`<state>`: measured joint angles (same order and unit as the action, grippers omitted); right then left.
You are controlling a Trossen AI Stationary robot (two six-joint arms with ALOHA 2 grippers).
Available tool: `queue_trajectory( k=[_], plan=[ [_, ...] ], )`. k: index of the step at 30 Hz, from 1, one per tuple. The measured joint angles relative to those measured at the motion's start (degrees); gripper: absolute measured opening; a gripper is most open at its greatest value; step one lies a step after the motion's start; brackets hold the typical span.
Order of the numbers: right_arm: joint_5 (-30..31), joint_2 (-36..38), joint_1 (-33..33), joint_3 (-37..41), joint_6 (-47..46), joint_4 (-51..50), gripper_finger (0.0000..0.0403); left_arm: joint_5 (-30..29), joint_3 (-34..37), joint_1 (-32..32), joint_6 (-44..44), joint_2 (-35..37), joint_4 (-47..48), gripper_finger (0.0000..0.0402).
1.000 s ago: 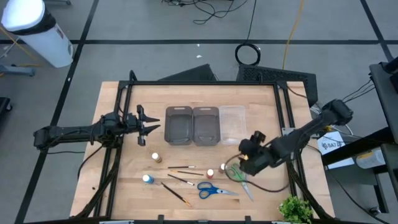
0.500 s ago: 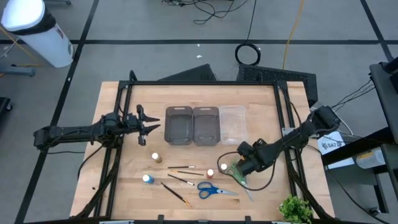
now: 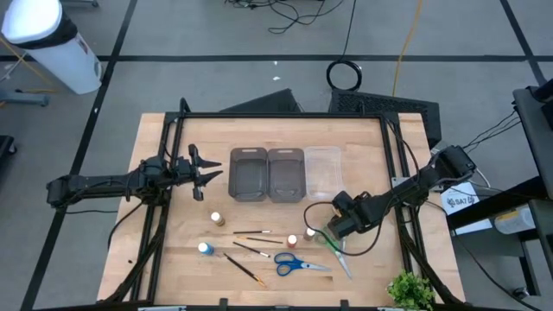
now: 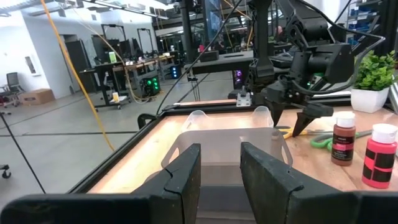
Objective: Pick & Place Paint Supplies
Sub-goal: Put the yellow scissors into the transparent bin
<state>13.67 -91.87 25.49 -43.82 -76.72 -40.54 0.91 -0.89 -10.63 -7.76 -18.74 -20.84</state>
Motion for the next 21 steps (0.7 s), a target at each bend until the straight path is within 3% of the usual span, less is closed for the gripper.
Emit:
queue_trajectory(
  k=[8, 21],
  plan=[
    [0.01, -0.12, -0.04, 0.75, -0.43, -1.10, 0.0288, 0.00, 0.00, 0.00, 0.78, 0.00, 0.00, 0.0124],
    [-1.86, 6.66, -0.33, -2.12, 3.33, -4.79, 0.0353, 0.00, 0.00, 0.00, 0.78, 0.02, 0.03, 0.0124]
  ],
)
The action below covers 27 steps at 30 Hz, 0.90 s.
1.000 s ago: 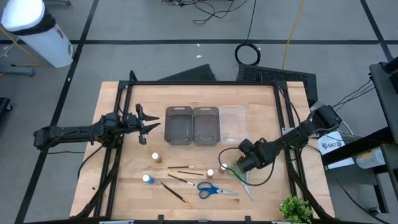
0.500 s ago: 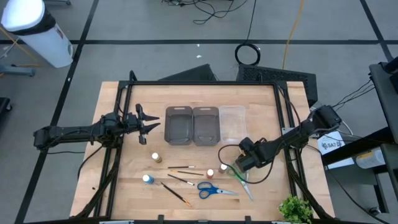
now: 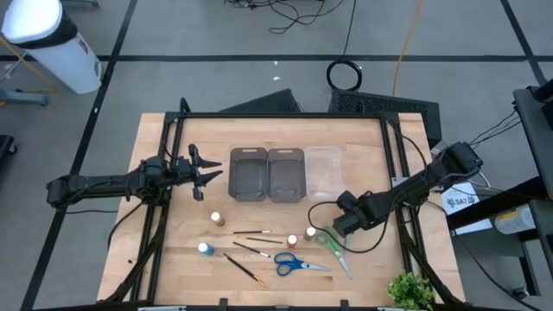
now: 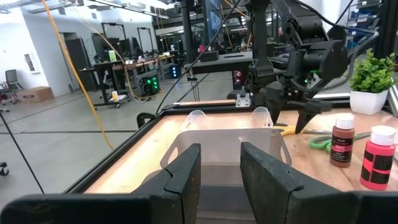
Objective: Pick & Place Paint Supplies
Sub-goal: Put the yellow scissors into the transparent bin
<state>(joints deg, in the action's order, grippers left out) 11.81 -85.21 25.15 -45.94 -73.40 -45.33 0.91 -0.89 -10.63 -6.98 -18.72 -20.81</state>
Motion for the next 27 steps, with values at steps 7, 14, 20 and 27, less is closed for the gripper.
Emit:
queue_trajectory(
  k=[7, 14, 20, 27],
  plan=[
    [-3.26, 1.50, -0.25, -0.04, -5.09, -7.95, 0.0357, 0.00, 0.00, -0.02, 0.11, 0.00, 0.02, 0.0124],
    [-3.10, 1.52, -0.23, 2.35, -5.43, -5.92, 0.0357, 0.00, 0.00, 0.00, 0.17, -0.02, 0.04, 0.0124],
    [-4.43, 1.69, -1.34, 3.04, -3.56, -4.98, 0.0357, 0.00, 0.00, -0.01, 0.17, 0.00, 0.04, 0.0124],
    [-7.72, 2.23, -3.11, 2.90, 3.85, -0.42, 0.0357, 0.00, 0.00, -0.01, 0.17, 0.00, 0.03, 0.0124]
  ],
)
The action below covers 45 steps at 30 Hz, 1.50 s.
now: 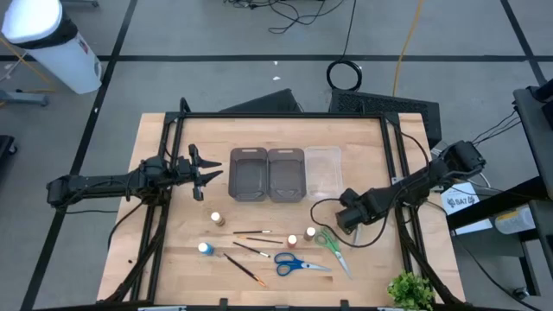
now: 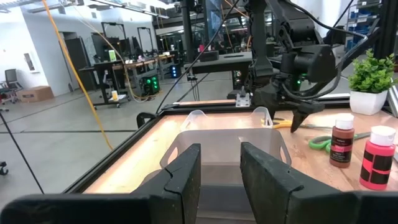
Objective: Pick & Place Paint Supplies
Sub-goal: Put the yellow scissors into the transparent bin
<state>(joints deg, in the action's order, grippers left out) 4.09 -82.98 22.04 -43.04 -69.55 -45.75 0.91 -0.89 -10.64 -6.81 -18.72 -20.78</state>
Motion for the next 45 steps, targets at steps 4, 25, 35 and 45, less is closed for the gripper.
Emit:
queue_trajectory(
  k=[4, 25, 35, 45],
  plan=[
    [-5.49, 2.47, -1.12, -0.75, -2.41, -3.66, 0.0357, 0.00, 0.00, 0.01, -0.48, 0.00, 0.01, 0.0124],
    [-14.86, 7.52, 12.19, 4.24, -21.78, 0.80, 0.0357, 0.00, 0.00, 0.00, 1.11, 0.00, 0.93, 0.0124],
    [-11.74, 8.75, 10.60, 8.54, -20.32, 2.00, 0.0357, -0.02, 0.00, 0.00, -0.72, 0.00, 0.88, 0.0124],
    [6.03, 11.50, 8.66, 8.86, -16.29, 2.75, 0.0357, 0.00, 0.00, 0.01, -0.33, 0.00, 0.82, 0.0124]
  ],
)
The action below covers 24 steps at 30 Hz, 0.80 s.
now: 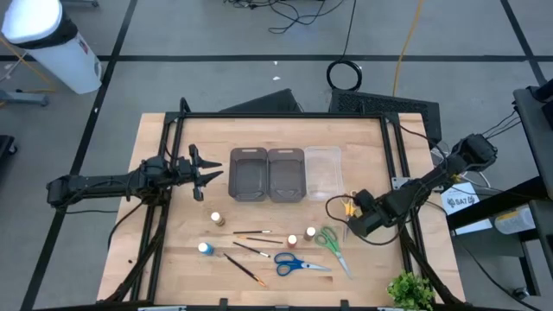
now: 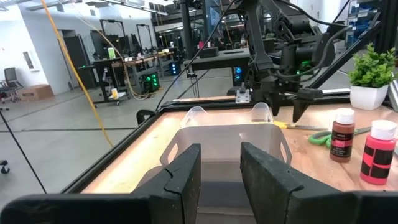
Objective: Pick & Place Paint Supplies
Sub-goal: Put the yellow scissors into the transparent bin
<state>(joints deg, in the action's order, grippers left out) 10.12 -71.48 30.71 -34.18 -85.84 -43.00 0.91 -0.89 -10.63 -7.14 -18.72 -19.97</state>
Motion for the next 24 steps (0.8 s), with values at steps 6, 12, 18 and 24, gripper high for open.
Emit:
queue_trajectory(
  k=[6, 12, 18, 24],
  plan=[
    [4.55, 0.02, -2.01, 1.04, 0.17, 0.46, 0.0357, -0.01, 0.00, -0.01, 0.14, -0.02, 0.04, 0.0124],
    [8.44, 0.02, -4.53, 1.06, -1.30, 3.17, 0.0357, -0.02, 0.00, -0.02, 0.14, 0.00, 0.04, 0.0124],
    [13.13, -0.41, -6.85, 1.53, 1.94, 7.50, 0.0357, 0.00, 0.00, 0.00, 0.09, -0.02, 0.04, 0.0124],
    [13.64, -3.13, -8.74, 4.91, 5.05, 14.90, 0.0357, 0.00, 0.00, -0.02, 0.11, 0.00, 0.14, 0.0124]
  ],
)
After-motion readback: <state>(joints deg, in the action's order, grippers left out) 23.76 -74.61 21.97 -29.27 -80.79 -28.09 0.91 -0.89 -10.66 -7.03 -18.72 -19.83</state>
